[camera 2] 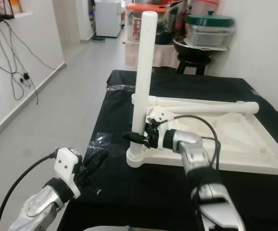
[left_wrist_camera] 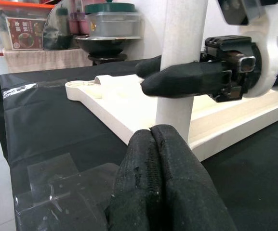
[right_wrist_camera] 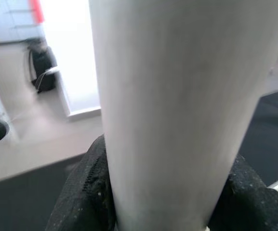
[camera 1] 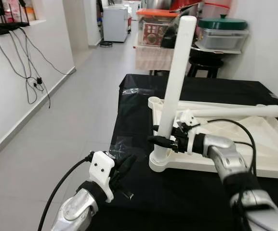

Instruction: Building children table

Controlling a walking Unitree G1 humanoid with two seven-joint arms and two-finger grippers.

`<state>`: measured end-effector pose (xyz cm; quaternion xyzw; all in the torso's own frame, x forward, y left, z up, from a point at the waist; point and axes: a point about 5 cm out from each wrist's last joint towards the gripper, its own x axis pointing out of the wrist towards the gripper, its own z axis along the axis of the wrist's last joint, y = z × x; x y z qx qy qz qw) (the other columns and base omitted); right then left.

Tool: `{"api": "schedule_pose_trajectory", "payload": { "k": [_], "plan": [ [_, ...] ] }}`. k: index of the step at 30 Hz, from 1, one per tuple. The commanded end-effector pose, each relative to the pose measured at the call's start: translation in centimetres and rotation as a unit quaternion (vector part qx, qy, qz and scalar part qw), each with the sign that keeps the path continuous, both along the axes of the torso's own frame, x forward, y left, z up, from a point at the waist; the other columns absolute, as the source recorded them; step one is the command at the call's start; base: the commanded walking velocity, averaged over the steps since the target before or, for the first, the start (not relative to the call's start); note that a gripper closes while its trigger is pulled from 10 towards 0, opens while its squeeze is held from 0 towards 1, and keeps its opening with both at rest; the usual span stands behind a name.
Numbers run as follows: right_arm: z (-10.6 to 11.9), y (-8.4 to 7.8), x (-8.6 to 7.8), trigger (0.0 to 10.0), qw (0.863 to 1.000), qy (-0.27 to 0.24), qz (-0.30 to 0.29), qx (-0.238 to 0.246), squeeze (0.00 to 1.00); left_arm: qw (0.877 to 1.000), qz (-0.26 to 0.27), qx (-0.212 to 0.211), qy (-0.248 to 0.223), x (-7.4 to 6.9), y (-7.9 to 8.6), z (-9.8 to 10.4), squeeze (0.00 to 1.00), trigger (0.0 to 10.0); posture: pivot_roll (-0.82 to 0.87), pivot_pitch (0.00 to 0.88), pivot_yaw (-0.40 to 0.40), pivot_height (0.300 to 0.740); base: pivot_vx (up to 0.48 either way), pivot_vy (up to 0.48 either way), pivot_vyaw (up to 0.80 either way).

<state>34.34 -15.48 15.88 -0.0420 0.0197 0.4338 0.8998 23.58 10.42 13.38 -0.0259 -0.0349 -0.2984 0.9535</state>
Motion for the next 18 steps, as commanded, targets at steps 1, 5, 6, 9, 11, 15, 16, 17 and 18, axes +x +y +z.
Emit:
{"api": "schedule_pose_trajectory", "payload": {
  "k": [1,5,6,9,11,15,16,17,18],
  "plan": [
    [-1.7,0.0,-0.1,0.0,0.996,0.013,-0.082,-0.036,0.00,1.000,-0.003,0.003,-0.001,-0.1,0.0,0.1,0.00,10.0,0.06,0.000,-0.060,0.740,0.000,0.000,0.00],
    [-3.0,5.5,-4.8,0.0,0.977,0.039,-0.210,0.004,0.00,1.000,-0.005,0.004,0.001,-0.1,0.4,0.2,0.00,10.0,0.04,0.011,-0.046,0.740,0.000,0.000,0.00],
    [-2.4,6.0,-4.7,0.0,0.979,0.022,-0.204,0.004,0.00,1.000,-0.006,0.006,0.002,0.0,0.5,0.1,0.00,10.0,0.02,0.000,-0.026,0.740,0.000,0.000,0.00],
    [-2.5,5.0,-3.6,0.0,0.974,0.030,-0.224,0.002,0.00,1.000,-0.007,0.003,0.004,0.2,0.5,0.1,0.00,10.0,0.03,0.000,-0.043,0.740,0.000,0.000,0.00],
    [-2.9,4.6,-3.4,0.0,0.972,0.049,-0.230,0.008,0.00,1.000,-0.011,0.004,0.005,0.3,0.4,0.1,0.00,10.0,0.03,0.000,-0.051,0.740,0.000,0.000,0.00],
    [-2.6,4.9,-3.8,0.0,0.971,0.035,-0.237,-0.016,0.00,1.000,0.004,0.001,0.001,0.4,0.5,0.1,0.00,10.0,0.02,0.000,-0.045,0.740,0.000,0.000,0.00],
    [-2.6,4.9,-3.8,0.0,0.971,0.035,-0.237,-0.016,0.00,1.000,0.004,0.001,0.001,0.4,0.5,0.1,0.00,10.0,0.02,0.000,-0.045,0.740,0.000,0.000,0.00],
    [-2.5,5.0,-3.9,0.0,0.969,0.038,-0.244,-0.017,0.00,1.000,0.004,0.001,0.001,0.4,0.5,0.1,0.00,10.0,0.03,0.000,-0.044,0.740,0.000,0.000,0.00],
    [-2.5,4.9,-3.8,0.0,0.968,0.043,-0.249,-0.016,0.00,1.000,0.004,0.001,0.001,0.4,0.5,0.1,0.00,10.0,0.03,0.000,-0.044,0.740,0.000,0.000,0.00]
  ]
}}
